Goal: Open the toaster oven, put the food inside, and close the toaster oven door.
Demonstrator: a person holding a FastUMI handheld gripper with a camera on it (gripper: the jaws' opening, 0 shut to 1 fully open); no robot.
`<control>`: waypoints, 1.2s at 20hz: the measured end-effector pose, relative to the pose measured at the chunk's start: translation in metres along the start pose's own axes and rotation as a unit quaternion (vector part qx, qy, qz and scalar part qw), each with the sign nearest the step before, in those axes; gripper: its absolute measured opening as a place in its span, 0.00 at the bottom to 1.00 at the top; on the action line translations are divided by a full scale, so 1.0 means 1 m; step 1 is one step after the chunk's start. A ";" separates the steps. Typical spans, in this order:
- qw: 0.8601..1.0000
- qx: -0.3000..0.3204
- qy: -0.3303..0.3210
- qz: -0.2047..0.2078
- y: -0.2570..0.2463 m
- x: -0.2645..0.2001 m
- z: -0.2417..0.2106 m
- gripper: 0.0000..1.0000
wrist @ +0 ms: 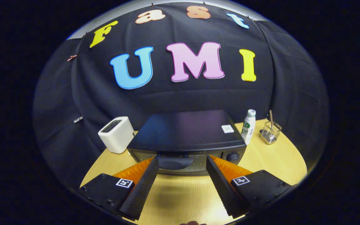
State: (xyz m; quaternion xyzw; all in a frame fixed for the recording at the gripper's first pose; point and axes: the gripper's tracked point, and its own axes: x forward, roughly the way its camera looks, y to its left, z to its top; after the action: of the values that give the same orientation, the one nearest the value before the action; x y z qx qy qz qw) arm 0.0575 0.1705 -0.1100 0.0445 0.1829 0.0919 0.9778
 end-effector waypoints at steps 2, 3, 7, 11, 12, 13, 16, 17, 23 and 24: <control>0.999 -0.012 -0.042 -0.005 -0.020 -0.026 0.024 0.99; 0.998 -0.009 -0.060 -0.004 -0.029 -0.039 0.031 0.99; 0.992 0.006 -0.126 -0.020 -0.076 -0.092 0.064 0.98; 0.985 -0.003 -0.162 -0.066 -0.132 -0.134 0.077 0.99; 0.983 -0.008 -0.168 -0.077 -0.144 -0.143 0.078 0.98; 0.981 -0.011 -0.170 -0.087 -0.154 -0.150 0.077 0.99; 0.981 -0.006 -0.161 -0.105 -0.172 -0.158 0.073 0.98; 0.982 -0.003 -0.157 -0.107 -0.175 -0.158 0.074 0.98; 0.982 -0.006 -0.161 -0.096 -0.169 -0.156 0.086 0.98; 0.983 -0.006 -0.160 -0.093 -0.168 -0.154 0.087 0.99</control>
State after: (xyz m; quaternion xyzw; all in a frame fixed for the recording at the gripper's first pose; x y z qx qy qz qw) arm -0.0245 -0.0284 0.0049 0.0353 0.0265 -0.0064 0.9990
